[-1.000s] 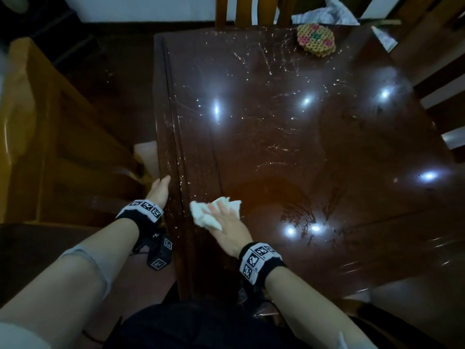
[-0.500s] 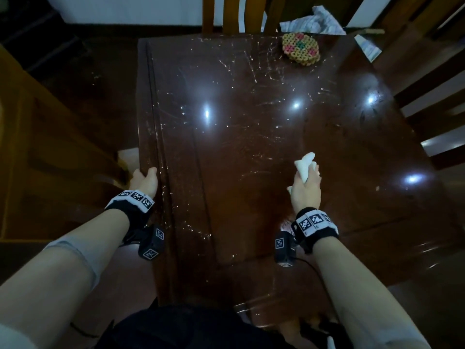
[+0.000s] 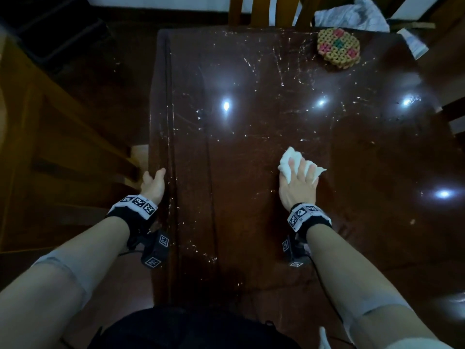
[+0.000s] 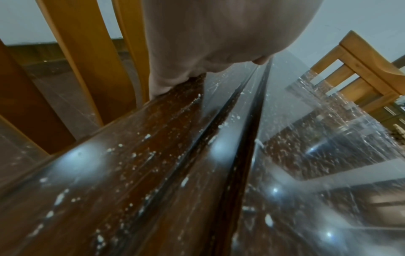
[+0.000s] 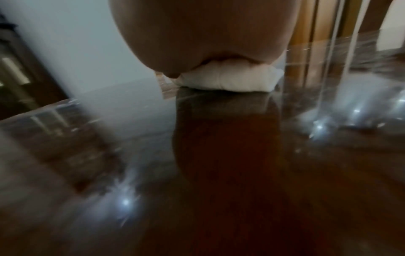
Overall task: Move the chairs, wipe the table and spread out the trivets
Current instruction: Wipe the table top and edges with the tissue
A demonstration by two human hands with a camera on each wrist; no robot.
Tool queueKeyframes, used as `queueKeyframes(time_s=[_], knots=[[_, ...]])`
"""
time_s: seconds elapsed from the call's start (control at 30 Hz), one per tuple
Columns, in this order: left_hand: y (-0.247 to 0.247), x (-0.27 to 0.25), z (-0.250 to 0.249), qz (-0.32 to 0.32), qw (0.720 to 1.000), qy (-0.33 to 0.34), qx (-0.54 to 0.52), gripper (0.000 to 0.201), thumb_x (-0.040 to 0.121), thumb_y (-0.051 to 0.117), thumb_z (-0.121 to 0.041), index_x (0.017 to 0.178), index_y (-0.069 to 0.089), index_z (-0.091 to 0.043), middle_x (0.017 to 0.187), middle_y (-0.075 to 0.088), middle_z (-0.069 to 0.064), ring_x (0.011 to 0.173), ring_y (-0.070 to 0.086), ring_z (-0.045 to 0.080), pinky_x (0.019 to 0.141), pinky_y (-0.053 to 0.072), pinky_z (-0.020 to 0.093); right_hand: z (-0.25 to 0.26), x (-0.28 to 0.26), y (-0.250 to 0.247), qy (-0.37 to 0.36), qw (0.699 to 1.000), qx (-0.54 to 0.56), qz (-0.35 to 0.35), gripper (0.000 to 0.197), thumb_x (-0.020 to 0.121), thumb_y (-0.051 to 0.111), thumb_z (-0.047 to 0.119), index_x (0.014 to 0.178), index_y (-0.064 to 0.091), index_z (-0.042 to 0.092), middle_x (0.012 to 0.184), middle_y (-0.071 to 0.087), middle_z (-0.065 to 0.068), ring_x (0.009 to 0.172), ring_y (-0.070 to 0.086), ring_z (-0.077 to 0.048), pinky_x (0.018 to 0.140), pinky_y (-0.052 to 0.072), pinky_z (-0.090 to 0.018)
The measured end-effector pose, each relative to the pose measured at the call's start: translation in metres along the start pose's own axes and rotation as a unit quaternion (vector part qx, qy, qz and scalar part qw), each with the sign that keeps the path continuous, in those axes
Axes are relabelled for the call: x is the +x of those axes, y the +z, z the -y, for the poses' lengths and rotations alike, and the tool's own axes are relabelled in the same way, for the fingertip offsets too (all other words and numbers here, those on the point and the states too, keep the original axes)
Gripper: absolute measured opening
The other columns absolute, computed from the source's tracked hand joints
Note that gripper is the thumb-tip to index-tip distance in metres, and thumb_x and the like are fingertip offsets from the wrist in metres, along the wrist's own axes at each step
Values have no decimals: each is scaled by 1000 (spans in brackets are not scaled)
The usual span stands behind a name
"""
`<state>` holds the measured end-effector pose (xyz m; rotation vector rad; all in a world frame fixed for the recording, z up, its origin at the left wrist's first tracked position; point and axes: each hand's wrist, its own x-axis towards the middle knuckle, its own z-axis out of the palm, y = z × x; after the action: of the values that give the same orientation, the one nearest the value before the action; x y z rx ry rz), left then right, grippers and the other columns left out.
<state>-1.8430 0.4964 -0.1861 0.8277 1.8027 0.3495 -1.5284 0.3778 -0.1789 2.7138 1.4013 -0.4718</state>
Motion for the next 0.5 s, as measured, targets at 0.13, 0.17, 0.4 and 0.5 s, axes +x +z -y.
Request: queueKeyframes(time_s=[0.13, 0.17, 0.4, 0.5], knots=[[-2, -1, -3, 10, 1000, -6, -23, 72, 96, 39, -49, 152, 14, -12, 149, 35, 16, 133, 37, 36, 111, 29, 50, 31, -22, 17, -127, 992, -13, 21, 62, 95, 16, 41, 151, 28, 17, 156, 26, -12, 142, 20, -39, 113, 24, -57], [-3, -3, -4, 14, 1000, -11, -26, 71, 95, 38, -50, 152, 15, -13, 149, 35, 16, 133, 38, 36, 111, 29, 51, 39, -30, 19, -156, 987, -4, 27, 64, 92, 17, 42, 149, 32, 16, 154, 31, -13, 141, 25, -40, 112, 26, -58], [-7, -4, 3, 6, 999, -23, -34, 78, 86, 37, -58, 151, 22, -17, 146, 40, 16, 129, 42, 38, 108, 30, 57, 93, -103, 48, -345, 935, 30, 75, 60, 98, 37, 31, 154, 16, 22, 162, 10, -1, 149, 0, -26, 121, 4, -45], [-5, -27, -11, -14, 1000, -3, -12, 69, 95, 35, -50, 151, 20, -14, 149, 34, 16, 134, 36, 38, 111, 27, 53, 104, -114, 30, -270, 934, 199, 127, 44, 100, 32, 39, 140, 40, 23, 141, 44, -3, 127, 44, -27, 102, 38, -40]])
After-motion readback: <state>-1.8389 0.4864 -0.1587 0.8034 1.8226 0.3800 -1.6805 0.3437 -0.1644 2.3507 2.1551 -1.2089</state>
